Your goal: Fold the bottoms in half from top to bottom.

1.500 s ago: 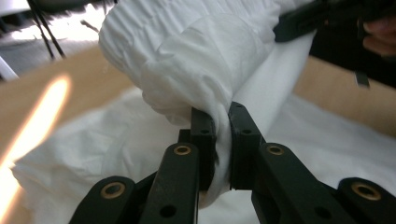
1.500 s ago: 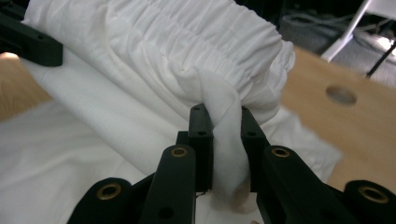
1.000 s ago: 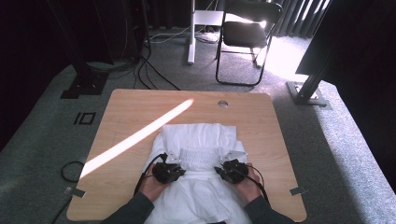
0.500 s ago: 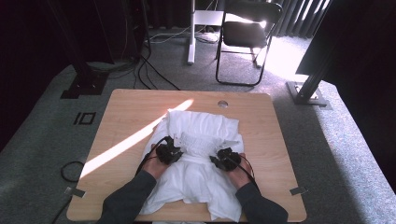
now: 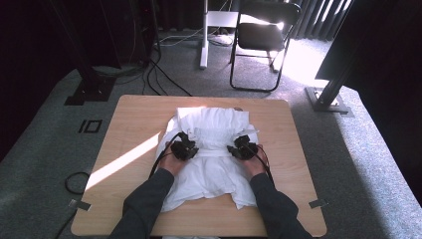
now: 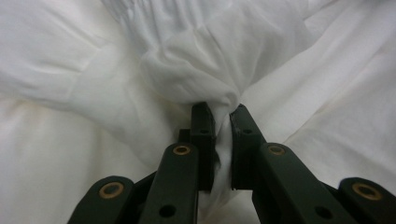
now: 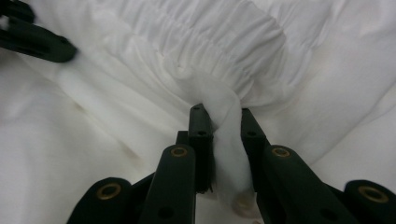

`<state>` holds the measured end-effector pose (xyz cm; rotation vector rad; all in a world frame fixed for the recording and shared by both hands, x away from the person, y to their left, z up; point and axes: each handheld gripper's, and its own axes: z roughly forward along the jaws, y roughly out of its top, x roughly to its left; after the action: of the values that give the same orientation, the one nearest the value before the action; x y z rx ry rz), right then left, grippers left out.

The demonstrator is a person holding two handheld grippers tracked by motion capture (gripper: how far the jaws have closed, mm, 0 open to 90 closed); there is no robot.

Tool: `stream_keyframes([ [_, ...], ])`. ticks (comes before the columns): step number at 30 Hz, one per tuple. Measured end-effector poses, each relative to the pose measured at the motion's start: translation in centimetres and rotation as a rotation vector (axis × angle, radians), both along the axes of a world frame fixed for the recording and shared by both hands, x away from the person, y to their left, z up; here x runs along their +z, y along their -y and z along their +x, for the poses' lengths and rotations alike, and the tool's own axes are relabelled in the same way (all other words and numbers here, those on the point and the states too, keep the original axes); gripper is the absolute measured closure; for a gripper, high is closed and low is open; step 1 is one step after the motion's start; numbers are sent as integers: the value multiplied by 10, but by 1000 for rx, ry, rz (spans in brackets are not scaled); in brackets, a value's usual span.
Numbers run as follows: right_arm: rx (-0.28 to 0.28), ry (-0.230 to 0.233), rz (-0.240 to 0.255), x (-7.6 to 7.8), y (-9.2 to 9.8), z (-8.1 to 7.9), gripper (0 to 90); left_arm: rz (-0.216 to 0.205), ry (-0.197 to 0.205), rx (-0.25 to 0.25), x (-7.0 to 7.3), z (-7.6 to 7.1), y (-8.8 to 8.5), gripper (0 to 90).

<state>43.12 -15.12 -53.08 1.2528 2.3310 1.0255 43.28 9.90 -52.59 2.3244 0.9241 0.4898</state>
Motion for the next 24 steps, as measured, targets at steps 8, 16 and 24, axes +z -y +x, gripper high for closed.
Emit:
stream_keyframes([
  [8, 37, 188, 96, 73, 12, -26, 804, -229, 173, -10, 76, -33, -21, 838],
  [16, 97, 316, 103, 112, 22, -66, 802, -274, 259, -90, 104, -79, -25, 835],
  [24, 167, 196, 41, 53, 27, -105, 793, -221, 89, -136, 39, -105, -22, 766],
])
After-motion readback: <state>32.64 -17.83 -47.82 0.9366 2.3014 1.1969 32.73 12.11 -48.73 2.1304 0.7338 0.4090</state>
